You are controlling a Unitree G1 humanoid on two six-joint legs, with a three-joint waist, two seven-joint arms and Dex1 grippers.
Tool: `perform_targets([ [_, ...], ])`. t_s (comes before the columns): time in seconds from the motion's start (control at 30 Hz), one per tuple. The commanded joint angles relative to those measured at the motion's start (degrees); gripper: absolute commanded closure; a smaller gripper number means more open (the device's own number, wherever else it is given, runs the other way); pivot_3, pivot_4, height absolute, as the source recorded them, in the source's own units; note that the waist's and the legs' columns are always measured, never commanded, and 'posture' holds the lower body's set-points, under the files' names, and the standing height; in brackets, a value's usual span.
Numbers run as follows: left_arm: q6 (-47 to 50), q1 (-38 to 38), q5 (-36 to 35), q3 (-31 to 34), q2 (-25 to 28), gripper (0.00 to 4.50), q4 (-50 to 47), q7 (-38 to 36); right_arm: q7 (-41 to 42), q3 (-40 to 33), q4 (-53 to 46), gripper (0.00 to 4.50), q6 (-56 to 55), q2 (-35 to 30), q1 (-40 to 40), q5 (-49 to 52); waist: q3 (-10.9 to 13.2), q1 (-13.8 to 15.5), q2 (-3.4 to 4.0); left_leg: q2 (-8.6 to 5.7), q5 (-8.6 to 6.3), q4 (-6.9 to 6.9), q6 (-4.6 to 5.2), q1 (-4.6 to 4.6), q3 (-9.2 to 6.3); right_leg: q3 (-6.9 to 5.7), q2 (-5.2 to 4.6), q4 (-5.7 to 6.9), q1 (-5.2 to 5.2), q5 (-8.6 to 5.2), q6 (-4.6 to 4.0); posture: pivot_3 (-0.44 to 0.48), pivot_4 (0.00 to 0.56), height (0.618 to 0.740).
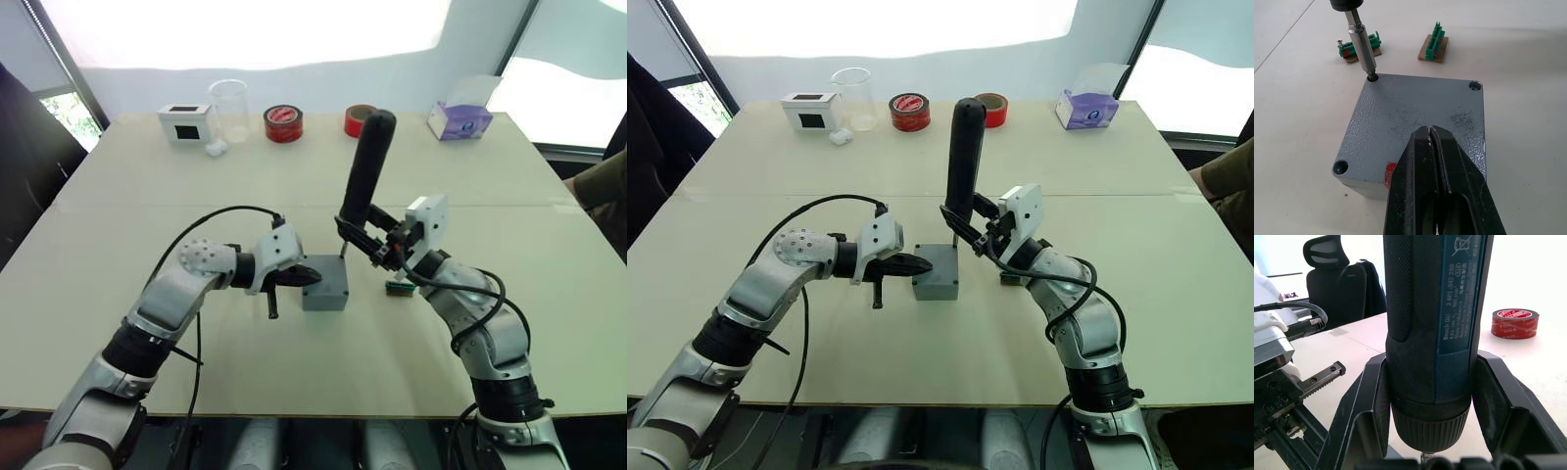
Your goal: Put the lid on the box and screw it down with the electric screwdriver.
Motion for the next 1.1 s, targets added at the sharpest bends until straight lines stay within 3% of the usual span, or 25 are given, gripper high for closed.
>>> perform_targets([
  [0.03,-0.4,-0.2,1.4,-0.4,0.5,4.5,0.7,-0.3,-0.7,3.0,4.3,2.74,4.7,-0.1,2.3,-1.8,0.0,0.0,-0.01,0.0,0.0,0.0,0.0,0.0,0.0,0.0,0.0,0.0,0.0,0.0,0.0,0.0,0.15,0.74],
  [0.23,-0.9,-0.3,1.7,-0.7,0.1,4.5,1.2,-0.3,0.6,3.2,2.2,2.74,4.4,1.6,2.9,0.8,-0.3,0.0,-0.03,0.01,0.0,-0.06,0.0,0.02,-0.01,0.0,0.0,-0.03,0.0,-0.01,-0.01,0.0,0.15,0.74],
  [0.8,-1.5,-0.1,2.1,-1.0,-0.1,4.5,1.8,-0.3,1.7,8.2,5.3,2.74,4.0,-1.4,5.1,-6.5,-0.9,-0.1,-0.21,0.05,0.01,-0.68,-0.02,0.45,0.0,0.02,0.03,-0.25,0.06,-0.12,-0.17,0.0,0.15,0.74],
  [0.9,-1.6,-0.1,2.2,-1.0,-0.1,4.5,1.9,-0.4,1.7,8.1,5.4,2.74,4.1,-1.0,4.8,-6.7,-1.0,-0.1,-0.2,0.12,-0.02,-0.89,-0.02,1.02,-0.02,-0.02,0.08,-0.64,0.64,-0.12,-0.16,0.0,0.15,0.74],
  [1.1,-1.5,0.0,2.3,-0.9,-0.1,4.5,1.9,-0.5,1.4,8.2,5.5,2.74,4.9,-0.2,5.0,-6.7,-1.1,-0.1,-0.2,0.15,-0.03,-0.96,-0.03,1.07,-0.11,-0.07,0.06,-0.8,0.76,-0.12,-0.17,0.0,0.15,0.74],
])
